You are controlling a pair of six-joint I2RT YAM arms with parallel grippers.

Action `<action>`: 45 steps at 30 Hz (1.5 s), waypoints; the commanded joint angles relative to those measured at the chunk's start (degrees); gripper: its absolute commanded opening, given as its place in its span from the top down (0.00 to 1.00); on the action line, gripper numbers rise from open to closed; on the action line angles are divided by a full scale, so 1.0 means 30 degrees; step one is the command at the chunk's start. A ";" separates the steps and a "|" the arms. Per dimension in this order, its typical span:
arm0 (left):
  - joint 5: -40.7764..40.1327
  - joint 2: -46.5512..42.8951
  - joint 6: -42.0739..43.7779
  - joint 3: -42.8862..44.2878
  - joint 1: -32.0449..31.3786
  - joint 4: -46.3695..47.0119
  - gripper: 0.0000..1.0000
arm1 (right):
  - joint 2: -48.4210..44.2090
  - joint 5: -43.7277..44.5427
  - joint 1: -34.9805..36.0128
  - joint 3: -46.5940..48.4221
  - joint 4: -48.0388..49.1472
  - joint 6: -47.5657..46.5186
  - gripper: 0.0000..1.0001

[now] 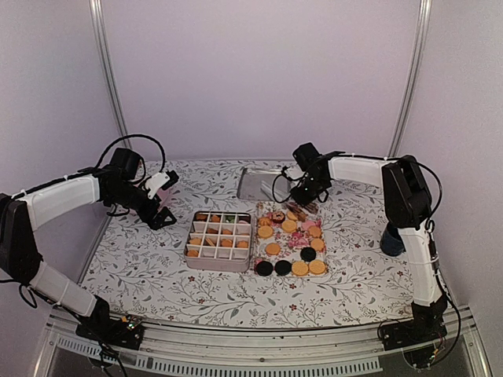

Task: Pack the cookies
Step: Pick up the clamp from the plate, then pass from the right arm to the left

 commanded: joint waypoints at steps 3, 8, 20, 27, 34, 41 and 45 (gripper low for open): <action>0.0129 -0.0382 -0.0104 0.0387 -0.0301 -0.0400 0.01 | 0.0319 0.0777 -0.0018 0.0334 0.0102 -0.0586 0.99; 0.0178 -0.0520 -0.0167 0.0463 -0.0520 -0.0491 0.01 | -0.1278 0.0914 0.0040 -0.0685 0.1099 -0.0732 1.00; 0.3742 -0.0801 -0.1884 0.2433 -0.1922 -0.0873 0.01 | -0.9568 -0.1918 0.1793 -0.7632 0.9923 0.3813 1.00; 1.0855 -0.0751 -0.5794 0.4885 -0.2592 0.0691 0.01 | -1.1935 -0.1736 0.6016 -1.2004 2.0594 0.8938 1.00; 1.5136 -0.0813 -0.9425 0.4914 -0.2867 0.2715 0.01 | -0.9361 -0.1260 0.8723 -0.9633 2.4269 0.9951 1.00; 1.7469 -0.1601 -1.0215 0.3901 -0.2870 0.3183 0.11 | -0.8421 -0.0501 0.9266 -0.9663 2.7117 1.1460 1.00; 1.8416 -0.1786 -1.0686 0.3482 -0.2872 0.3695 0.21 | -0.8089 -0.0353 0.9272 -1.0093 2.8849 1.2247 1.00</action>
